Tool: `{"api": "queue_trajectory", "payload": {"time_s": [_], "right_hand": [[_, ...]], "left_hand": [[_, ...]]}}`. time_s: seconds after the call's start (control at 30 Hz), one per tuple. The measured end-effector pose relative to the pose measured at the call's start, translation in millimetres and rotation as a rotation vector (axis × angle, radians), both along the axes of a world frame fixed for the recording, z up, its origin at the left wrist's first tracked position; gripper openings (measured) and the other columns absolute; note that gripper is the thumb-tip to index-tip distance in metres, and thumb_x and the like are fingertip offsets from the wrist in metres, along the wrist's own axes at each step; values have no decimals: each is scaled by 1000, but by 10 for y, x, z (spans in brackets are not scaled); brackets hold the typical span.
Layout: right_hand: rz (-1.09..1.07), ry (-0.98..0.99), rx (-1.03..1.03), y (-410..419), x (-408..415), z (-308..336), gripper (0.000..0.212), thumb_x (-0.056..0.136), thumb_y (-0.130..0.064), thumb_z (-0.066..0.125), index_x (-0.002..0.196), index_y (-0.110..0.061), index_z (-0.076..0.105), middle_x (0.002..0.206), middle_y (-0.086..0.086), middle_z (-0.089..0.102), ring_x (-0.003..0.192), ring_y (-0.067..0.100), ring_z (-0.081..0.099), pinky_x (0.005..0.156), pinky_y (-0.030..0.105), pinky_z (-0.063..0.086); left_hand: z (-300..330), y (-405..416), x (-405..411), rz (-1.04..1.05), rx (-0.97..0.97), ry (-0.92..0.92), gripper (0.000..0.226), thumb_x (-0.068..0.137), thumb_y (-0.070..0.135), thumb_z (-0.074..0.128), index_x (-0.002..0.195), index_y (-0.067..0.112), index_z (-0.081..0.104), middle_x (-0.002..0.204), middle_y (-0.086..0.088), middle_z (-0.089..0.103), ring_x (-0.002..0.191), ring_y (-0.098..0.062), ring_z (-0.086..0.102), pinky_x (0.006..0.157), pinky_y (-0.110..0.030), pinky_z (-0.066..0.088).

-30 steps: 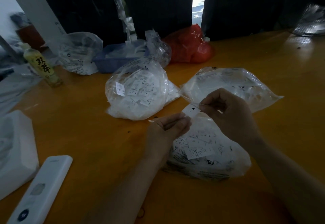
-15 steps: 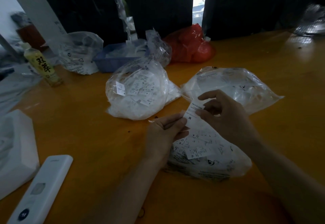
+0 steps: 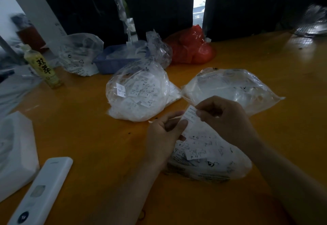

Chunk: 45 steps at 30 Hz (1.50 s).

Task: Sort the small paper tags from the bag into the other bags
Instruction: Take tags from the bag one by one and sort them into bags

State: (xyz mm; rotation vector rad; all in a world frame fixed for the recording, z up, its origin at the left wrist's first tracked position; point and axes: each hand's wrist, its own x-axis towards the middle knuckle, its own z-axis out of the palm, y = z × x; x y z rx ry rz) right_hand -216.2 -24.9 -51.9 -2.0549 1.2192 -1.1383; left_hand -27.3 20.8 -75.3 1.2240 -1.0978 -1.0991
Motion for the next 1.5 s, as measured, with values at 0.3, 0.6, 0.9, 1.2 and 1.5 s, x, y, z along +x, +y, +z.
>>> {"api": "queue_trajectory", "payload": {"time_s": [0.3, 0.6, 0.9, 1.2, 1.5], "right_hand": [[-249, -102, 11, -242, -191, -8, 8, 97, -29, 64, 104, -31, 69, 85, -24, 70, 83, -11, 65, 68, 1, 45], [-380, 219, -5, -475, -358, -242, 16, 102, -26, 58, 110, -22, 72, 105, -7, 71, 93, 10, 60, 81, 23, 45], [-346, 707, 91, -599, -431, -371, 33, 100, -40, 56, 132, -40, 63, 143, -2, 51, 130, 30, 30, 103, 47, 28], [-512, 518, -94, -597, -434, -293, 24, 101, -37, 58, 112, -24, 76, 119, 3, 72, 115, 34, 52, 94, 45, 35], [-101, 101, -183, -259, -318, 93, 12, 101, -31, 59, 97, -25, 69, 74, -21, 66, 68, -2, 64, 58, 9, 47]], "left_hand": [[564, -546, 666, 529, -394, -986, 27, 95, 1, 69, 118, 12, 77, 124, -6, 74, 112, -15, 69, 92, -11, 46], [443, -1328, 844, 272, 145, -1609, 39, 104, 31, 48, 142, 33, 58, 155, -9, 34, 138, -41, 26, 110, -55, 27], [524, -1437, 841, 193, 144, -1558, 48, 105, 29, 34, 151, 35, 44, 157, -1, 47, 134, -34, 32, 107, -52, 27], [413, -736, 543, 470, -405, -1225, 44, 94, 28, 35, 115, 24, 73, 121, 3, 70, 119, -27, 44, 91, -38, 25], [183, -68, 29, -70, -282, -528, 35, 103, 48, 46, 132, 35, 62, 123, 21, 67, 115, 0, 62, 93, -27, 53]]}}
